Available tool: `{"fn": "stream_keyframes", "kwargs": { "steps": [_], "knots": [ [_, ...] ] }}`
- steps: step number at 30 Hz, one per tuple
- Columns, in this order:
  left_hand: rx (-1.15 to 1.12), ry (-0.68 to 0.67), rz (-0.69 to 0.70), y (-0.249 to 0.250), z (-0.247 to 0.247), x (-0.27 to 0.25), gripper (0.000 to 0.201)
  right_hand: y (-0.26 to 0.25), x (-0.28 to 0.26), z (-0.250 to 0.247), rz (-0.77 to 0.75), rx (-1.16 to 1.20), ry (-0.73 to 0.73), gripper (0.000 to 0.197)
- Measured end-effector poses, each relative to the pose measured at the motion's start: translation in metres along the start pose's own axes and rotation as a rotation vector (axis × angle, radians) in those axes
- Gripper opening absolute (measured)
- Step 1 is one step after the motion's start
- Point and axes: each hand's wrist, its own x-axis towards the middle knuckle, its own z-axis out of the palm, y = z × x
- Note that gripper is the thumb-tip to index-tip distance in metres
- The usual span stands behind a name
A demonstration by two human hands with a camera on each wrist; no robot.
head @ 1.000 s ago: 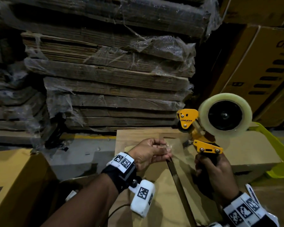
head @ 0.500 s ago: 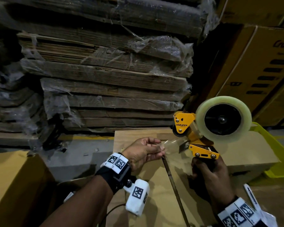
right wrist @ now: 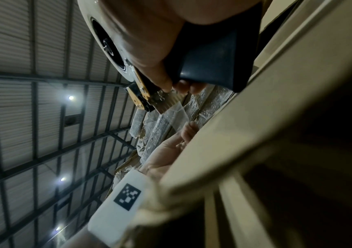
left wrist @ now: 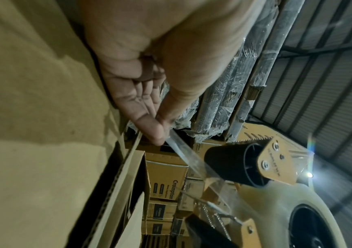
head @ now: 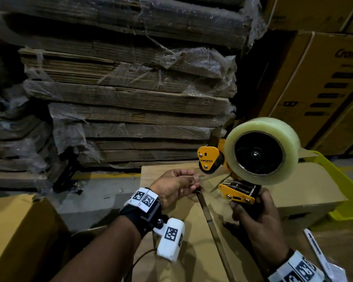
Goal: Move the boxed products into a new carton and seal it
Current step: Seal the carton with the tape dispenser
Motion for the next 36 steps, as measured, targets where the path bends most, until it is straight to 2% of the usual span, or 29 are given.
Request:
{"fn": "stream_keyframes", "kwargs": {
  "steps": [4,7,10,15,19,25,30,34,36],
  "knots": [
    [0.034,-0.006,0.008,-0.001,-0.002,0.002,0.036,-0.005,0.006,-0.001,0.058,-0.003,0.007,0.044],
    [0.054,-0.013,0.006,-0.002,-0.003,0.003,0.028,-0.003,0.012,-0.001,0.066,-0.048,0.047,0.052],
    [0.061,-0.006,0.02,-0.004,-0.002,0.005,0.029,-0.002,0.014,-0.003,0.081,-0.012,0.072,0.054],
    [0.071,-0.016,0.023,-0.005,-0.003,0.005,0.034,-0.002,0.017,-0.007,0.111,0.019,0.093,0.071],
    [0.15,-0.085,0.029,-0.002,-0.005,-0.001,0.033,-0.004,0.017,-0.008,0.125,0.032,0.084,0.081],
    [0.202,-0.178,0.018,-0.003,-0.008,-0.014,0.044,-0.008,0.022,-0.012,0.082,-0.009,0.033,0.064],
    [0.02,-0.236,0.127,-0.002,-0.015,-0.021,0.057,-0.005,0.024,-0.016,0.117,0.003,0.034,0.039],
    [-0.086,-0.283,0.173,-0.001,-0.017,-0.028,0.043,0.0,0.023,-0.018,0.103,-0.081,0.013,0.033],
    [-0.103,-0.259,0.176,0.0,-0.019,-0.031,0.031,0.001,0.024,-0.017,0.125,-0.1,-0.011,0.029]
  ]
}}
